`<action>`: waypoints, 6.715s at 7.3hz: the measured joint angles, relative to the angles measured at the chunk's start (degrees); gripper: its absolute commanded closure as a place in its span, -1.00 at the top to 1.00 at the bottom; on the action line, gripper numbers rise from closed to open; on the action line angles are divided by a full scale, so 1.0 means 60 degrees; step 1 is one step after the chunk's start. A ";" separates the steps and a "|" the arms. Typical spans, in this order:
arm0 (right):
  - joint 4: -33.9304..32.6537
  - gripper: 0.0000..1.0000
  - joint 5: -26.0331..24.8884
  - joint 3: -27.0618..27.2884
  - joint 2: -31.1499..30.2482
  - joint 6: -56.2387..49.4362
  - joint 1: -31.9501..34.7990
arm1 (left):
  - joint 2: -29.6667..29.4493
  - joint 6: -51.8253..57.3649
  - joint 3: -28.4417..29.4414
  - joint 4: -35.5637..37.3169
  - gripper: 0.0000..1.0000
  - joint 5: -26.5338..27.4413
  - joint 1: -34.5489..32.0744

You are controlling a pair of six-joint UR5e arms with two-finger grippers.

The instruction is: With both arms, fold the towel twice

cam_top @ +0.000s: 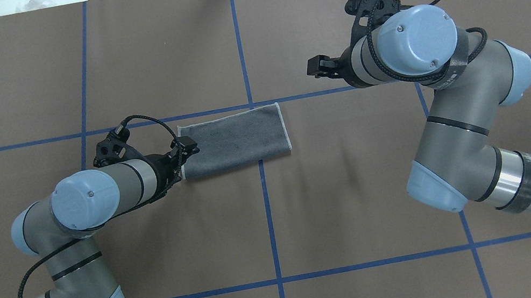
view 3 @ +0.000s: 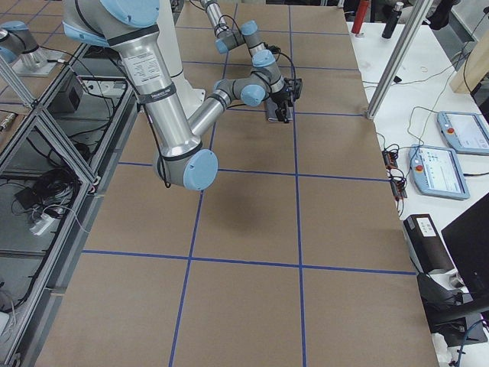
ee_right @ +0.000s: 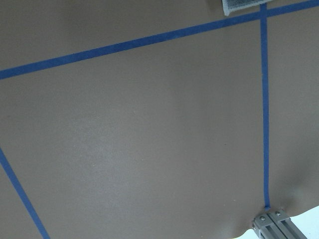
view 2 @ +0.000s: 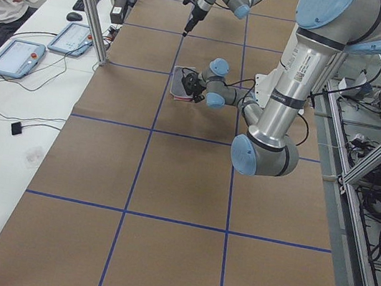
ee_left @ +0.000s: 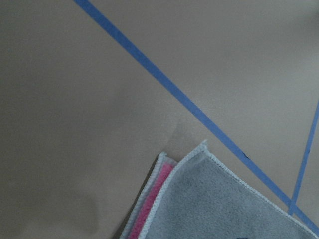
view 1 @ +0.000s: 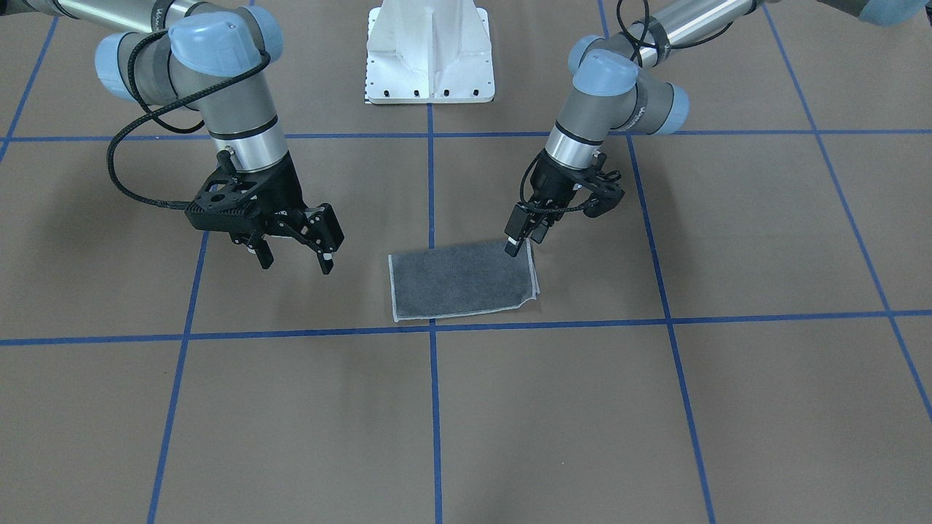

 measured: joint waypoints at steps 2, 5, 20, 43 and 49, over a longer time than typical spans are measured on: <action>0.0003 1.00 -0.0023 0.0000 0.0001 0.0002 -0.0007 | 0.0006 -0.0137 0.0120 0.0008 0.34 0.0010 0.0123; 0.0014 1.00 -0.0048 0.0001 -0.0008 0.0026 -0.0013 | 0.0008 -0.0144 0.0169 -0.0016 0.04 0.0025 0.0140; 0.0009 1.00 0.0015 -0.0038 -0.0032 -0.0016 0.0038 | -0.0020 0.0283 0.0030 0.0069 -1.00 -0.0010 0.0090; 0.0036 1.00 0.0006 -0.0012 -0.0124 0.0057 0.0050 | -0.6405 0.2702 0.5055 0.2264 1.00 0.0288 -0.0262; 0.0015 1.00 0.2120 0.0212 -0.0995 -0.2527 0.1676 | -0.4982 0.6431 0.2124 0.5228 1.00 -0.0953 -0.1056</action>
